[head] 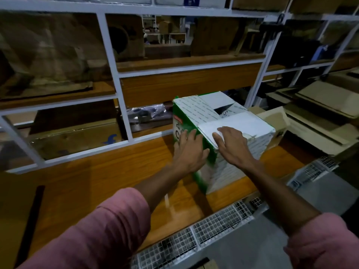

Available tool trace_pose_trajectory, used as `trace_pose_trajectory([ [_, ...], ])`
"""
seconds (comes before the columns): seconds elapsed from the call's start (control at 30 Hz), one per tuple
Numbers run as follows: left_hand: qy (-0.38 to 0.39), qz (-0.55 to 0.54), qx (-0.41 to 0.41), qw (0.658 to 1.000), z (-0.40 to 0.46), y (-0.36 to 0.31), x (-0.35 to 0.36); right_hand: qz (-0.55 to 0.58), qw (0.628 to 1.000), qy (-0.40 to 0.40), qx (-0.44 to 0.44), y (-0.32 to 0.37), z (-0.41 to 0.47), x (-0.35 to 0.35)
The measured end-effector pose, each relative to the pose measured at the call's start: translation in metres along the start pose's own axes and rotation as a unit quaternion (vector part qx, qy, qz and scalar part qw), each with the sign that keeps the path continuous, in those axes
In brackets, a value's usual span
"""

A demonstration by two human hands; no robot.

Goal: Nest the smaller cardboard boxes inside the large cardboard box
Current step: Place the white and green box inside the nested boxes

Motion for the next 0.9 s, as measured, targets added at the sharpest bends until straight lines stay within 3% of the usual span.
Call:
trace_pose_trajectory([
  [0.27,0.085,0.174,0.070,0.979,0.057,-0.038,0.055,-0.042,0.999,0.016,-0.025,-0.063,0.038,0.011],
  [0.4,0.077,0.225,0.081,0.968,0.065,-0.029,0.059,-0.047,0.998,-0.004,-0.040,-0.076,0.051,0.009],
  [0.6,0.102,0.224,0.054,0.968,0.054,0.020,0.016,-0.047,0.997,0.052,-0.013,-0.089,0.079,0.008],
  [0.73,0.123,0.225,0.020,0.966,0.041,0.059,-0.012,-0.008,0.995,0.079,-0.061,-0.063,0.079,0.002],
  [0.9,0.067,0.184,-0.051,0.979,0.021,0.074,-0.037,-0.008,0.994,0.089,-0.070,-0.014,0.052,0.007],
])
Point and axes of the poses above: each hand's wrist, its own z-axis towards the middle knuckle, its own x-axis out of the palm, y = z × x, the point moved 3 cm from there along z, towards the middle knuckle, and after that the axes turned 9 degrees about -z, right-handed, at the moved point
